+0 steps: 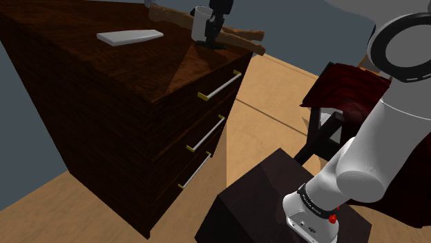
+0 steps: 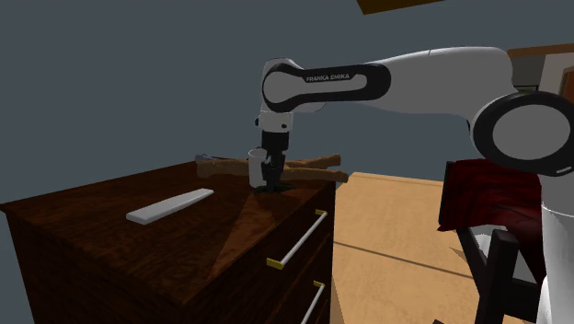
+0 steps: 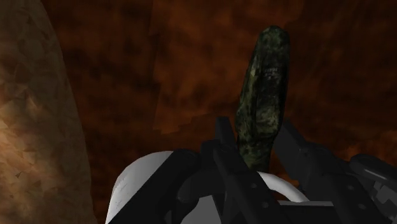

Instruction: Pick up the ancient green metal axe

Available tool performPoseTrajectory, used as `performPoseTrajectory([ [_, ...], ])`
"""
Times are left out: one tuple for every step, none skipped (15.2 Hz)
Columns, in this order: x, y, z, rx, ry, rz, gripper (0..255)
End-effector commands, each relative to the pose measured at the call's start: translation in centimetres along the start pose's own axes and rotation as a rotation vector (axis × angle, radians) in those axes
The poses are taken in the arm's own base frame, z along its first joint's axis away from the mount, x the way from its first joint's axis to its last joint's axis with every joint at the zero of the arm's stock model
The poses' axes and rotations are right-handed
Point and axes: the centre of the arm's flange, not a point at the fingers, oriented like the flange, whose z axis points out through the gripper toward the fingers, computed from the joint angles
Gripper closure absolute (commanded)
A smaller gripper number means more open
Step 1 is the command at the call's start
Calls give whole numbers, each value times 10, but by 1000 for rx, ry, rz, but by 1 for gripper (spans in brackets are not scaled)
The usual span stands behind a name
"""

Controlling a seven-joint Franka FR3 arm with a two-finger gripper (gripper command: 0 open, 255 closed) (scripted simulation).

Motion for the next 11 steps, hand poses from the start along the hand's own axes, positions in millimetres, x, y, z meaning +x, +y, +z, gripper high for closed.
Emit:
performPoseTrajectory([
  [0,0,9,7,-10,-5,255],
  [0,0,4,7,-10,-5,255],
  [0,0,-1,7,-10,-5,255],
  [1,0,-6,7,-10,-5,255],
  [1,0,-12,7,-10,-5,255],
  [2,0,-17,7,-10,-5,255],
  [2,0,-22,7,-10,-5,255],
  [2,0,-28,7,-10,-5,255],
  [3,0,-33,7,-10,-5,255],
  [3,0,-38,7,-10,-5,255],
  [3,0,-43,7,-10,-5,255],
])
